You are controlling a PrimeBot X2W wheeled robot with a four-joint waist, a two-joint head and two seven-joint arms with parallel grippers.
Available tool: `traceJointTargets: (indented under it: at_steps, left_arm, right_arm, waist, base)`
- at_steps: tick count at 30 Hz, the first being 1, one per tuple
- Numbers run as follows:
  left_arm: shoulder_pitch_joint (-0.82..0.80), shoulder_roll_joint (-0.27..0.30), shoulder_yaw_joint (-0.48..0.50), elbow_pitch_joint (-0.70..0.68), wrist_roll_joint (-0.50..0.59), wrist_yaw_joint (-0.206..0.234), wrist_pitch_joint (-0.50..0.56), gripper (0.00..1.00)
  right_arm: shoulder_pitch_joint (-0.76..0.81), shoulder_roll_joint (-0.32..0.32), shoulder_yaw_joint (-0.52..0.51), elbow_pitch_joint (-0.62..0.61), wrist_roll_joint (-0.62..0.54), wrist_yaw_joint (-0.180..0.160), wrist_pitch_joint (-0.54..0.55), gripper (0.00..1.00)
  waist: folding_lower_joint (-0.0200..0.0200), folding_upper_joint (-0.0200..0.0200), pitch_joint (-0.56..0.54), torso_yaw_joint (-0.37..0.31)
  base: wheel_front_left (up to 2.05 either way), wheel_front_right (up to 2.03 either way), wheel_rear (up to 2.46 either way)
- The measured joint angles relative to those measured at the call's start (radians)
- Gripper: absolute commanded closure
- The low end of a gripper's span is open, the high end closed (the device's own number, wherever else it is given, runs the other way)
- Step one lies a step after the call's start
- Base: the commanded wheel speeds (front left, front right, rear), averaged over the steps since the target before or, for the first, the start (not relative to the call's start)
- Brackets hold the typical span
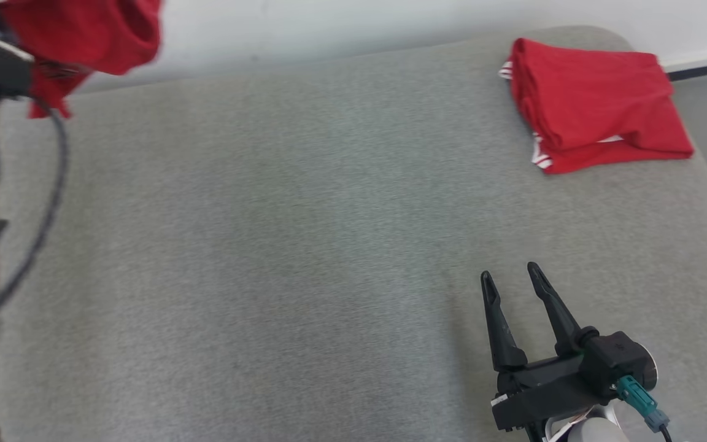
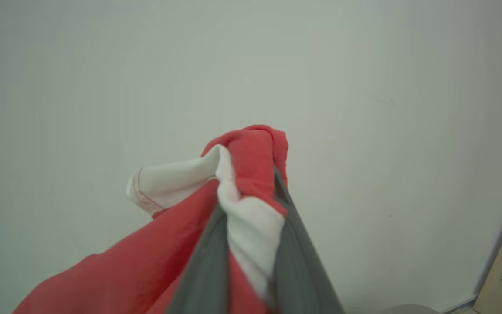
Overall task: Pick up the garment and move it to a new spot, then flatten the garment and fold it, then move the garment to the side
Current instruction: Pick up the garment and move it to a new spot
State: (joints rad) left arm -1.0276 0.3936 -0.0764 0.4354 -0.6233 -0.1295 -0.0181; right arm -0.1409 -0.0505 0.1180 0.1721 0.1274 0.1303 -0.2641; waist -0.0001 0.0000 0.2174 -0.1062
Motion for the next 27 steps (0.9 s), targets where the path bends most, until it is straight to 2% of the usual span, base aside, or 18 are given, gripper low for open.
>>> traceJointTargets:
  at_steps: [5,8,14,15,19,27]
  left_arm:
    - [0.04,-0.055,-0.064,-0.13,-0.023,0.0,0.038,1.0]
    - [0.066,-0.108,-0.107,-0.187,-0.031,0.004,0.052,1.0]
    - [0.152,-0.21,-0.194,-0.217,-0.036,0.011,0.053,1.0]
    - [0.192,-0.242,-0.218,-0.201,-0.043,0.012,0.048,1.0]
    - [0.28,-0.281,-0.249,-0.136,-0.06,0.012,0.011,1.0]
    - [0.446,-0.293,-0.312,0.105,-0.05,0.006,-0.089,1.0]
  right_arm:
    - [0.014,0.0,-0.003,0.007,0.015,0.0,0.0,0.0]
    - [0.021,-0.001,-0.005,0.011,0.024,0.0,0.0,0.0]
    - [0.024,-0.001,-0.007,0.018,0.038,0.0,0.0,0.0]
    - [0.026,-0.001,-0.006,0.024,0.038,0.0,0.0,0.0]
    - [0.027,-0.001,0.001,0.034,0.04,0.0,0.0,0.0]
    - [0.026,0.0,0.013,0.042,0.047,0.0,0.0,0.0]
  waist:
    - [0.0,-0.0001,-0.012,-0.05]
    - [0.0,-0.0001,-0.018,-0.078]
    - [0.0001,0.0,-0.026,-0.12]
    - [0.0001,0.0,-0.032,-0.126]
    - [0.0001,0.0,-0.039,-0.135]
    - [0.0001,0.0,-0.04,-0.139]
  base:
    - [0.0,0.0,0.0]
    - [0.0,0.0,0.0]
    - [0.0,0.0,0.0]
    - [0.0,0.0,0.0]
    - [0.0,0.0,0.0]
    - [0.0,0.0,0.0]
